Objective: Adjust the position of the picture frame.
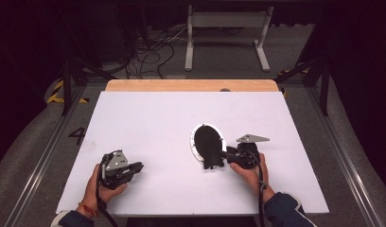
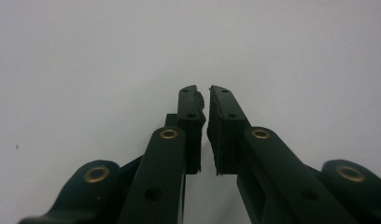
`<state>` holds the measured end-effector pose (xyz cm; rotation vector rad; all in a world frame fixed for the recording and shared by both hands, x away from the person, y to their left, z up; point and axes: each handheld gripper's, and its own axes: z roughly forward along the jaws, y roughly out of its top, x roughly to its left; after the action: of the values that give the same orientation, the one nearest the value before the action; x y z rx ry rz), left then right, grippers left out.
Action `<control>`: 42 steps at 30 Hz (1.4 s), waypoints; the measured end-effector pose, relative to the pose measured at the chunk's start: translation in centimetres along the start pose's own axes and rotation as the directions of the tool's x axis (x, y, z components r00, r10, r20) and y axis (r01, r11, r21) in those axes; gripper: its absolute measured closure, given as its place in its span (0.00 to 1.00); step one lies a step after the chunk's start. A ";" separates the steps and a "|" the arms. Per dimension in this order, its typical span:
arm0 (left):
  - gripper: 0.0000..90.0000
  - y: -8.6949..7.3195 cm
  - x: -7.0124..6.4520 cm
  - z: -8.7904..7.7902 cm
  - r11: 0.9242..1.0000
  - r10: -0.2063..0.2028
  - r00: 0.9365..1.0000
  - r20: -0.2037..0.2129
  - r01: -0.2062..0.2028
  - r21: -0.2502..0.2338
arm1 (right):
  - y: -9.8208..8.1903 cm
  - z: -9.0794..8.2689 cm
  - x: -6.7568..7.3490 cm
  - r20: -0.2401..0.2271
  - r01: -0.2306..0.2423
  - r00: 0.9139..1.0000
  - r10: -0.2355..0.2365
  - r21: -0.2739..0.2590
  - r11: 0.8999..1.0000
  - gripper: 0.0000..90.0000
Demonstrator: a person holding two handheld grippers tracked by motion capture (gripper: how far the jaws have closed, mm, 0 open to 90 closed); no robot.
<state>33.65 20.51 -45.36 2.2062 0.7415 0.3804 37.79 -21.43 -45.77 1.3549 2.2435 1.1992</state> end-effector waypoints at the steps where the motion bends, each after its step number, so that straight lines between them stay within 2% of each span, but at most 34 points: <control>1: 0.92 0.2 -0.1 0.2 1.000 0.005 1.000 0.007 -0.005 -0.001 | -0.1 0.0 0.4 -0.003 0.003 1.000 -0.003 0.002 1.000 0.68; 4: 0.92 0.7 -0.5 0.9 1.000 0.010 1.000 0.025 -0.010 -0.001 | -0.4 0.0 1.6 -0.024 0.018 1.000 -0.018 0.010 1.000 0.68; 6: 0.92 1.3 -0.9 1.4 1.000 0.031 0.999 0.035 -0.031 -0.002 | -0.6 0.0 2.3 -0.035 0.027 0.999 -0.027 0.013 1.000 0.68; 9: 0.91 1.9 -1.6 2.1 0.999 0.041 0.998 0.043 -0.041 0.004 | -0.9 -0.1 3.3 -0.013 0.039 0.999 -0.038 0.008 0.999 0.68; 13: 0.91 3.0 -2.4 3.2 0.998 0.064 0.996 0.065 -0.065 0.003 | -0.9 -0.2 3.0 -0.035 0.035 0.999 -0.034 0.024 0.999 0.59; 15: 0.91 3.5 -2.7 3.7 0.997 0.075 0.994 0.078 -0.076 0.003 | -0.9 -0.4 2.6 -0.060 0.044 0.997 -0.042 0.033 0.998 0.58; 18: 0.91 4.4 -3.4 4.7 0.995 0.101 0.990 0.103 -0.102 0.008 | -1.0 -1.4 2.2 -0.054 0.088 0.995 -0.086 0.028 0.996 0.66; 20: 0.91 4.9 -3.9 5.6 0.995 0.098 0.989 0.112 -0.101 0.014 | -1.2 -2.2 2.1 -0.057 0.125 0.991 -0.123 0.026 0.992 0.77; 21: 0.90 4.9 -3.9 5.6 0.995 0.098 0.989 0.112 -0.101 0.014 | -1.2 -2.2 2.1 -0.057 0.125 0.991 -0.123 0.026 0.992 0.77; 22: 0.90 5.1 -4.0 6.0 0.995 0.097 0.989 0.111 -0.100 0.021 | -1.3 -2.5 2.0 -0.065 0.139 0.989 -0.136 0.035 0.990 0.82; 26: 0.89 5.6 -4.3 7.3 0.995 0.086 0.990 0.114 -0.091 0.042 | -1.9 -2.8 2.3 -0.093 0.181 0.980 -0.175 0.055 0.982 0.92; 29: 0.89 5.9 -4.3 7.8 0.996 0.069 0.990 0.121 -0.074 0.039 | -2.1 -2.5 2.9 -0.112 0.221 0.971 -0.212 0.069 0.973 0.94; 31: 0.89 6.0 -4.2 8.1 0.998 0.056 0.990 0.128 -0.061 0.034 | -2.2 -2.3 3.2 -0.137 0.232 0.966 -0.221 0.073 0.970 0.96; 33: 0.89 6.2 -4.3 8.4 0.997 0.063 0.991 0.121 -0.067 0.031 | -2.4 -2.0 3.6 -0.155 0.251 0.959 -0.237 0.082 0.964 0.97; 35: 0.89 6.4 -4.3 8.6 0.997 0.065 0.991 0.120 -0.069 0.033 | -2.5 -2.0 4.3 -0.142 0.287 0.951 -0.274 0.080 0.955 0.99; 36: 0.89 6.5 -4.3 8.8 0.998 0.059 0.991 0.121 -0.063 0.028 | -2.4 -2.0 4.4 -0.142 0.292 0.950 -0.280 0.076 0.953 1.00; 39: 0.89 6.8 -4.2 9.0 0.996 0.086 0.989 0.121 -0.090 0.027 | -2.5 -2.1 4.5 -0.148 0.281 0.951 -0.270 0.055 0.958 1.00; 42: 0.88 7.0 -4.0 9.4 0.997 0.068 0.989 0.134 -0.071 0.021 | -2.7 -2.1 4.8 -0.150 0.290 0.948 -0.280 0.050 0.956 1.00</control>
<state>37.75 8.90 -46.50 2.2609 0.6019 0.2567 32.40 -19.15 -45.64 0.9485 2.4966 1.1535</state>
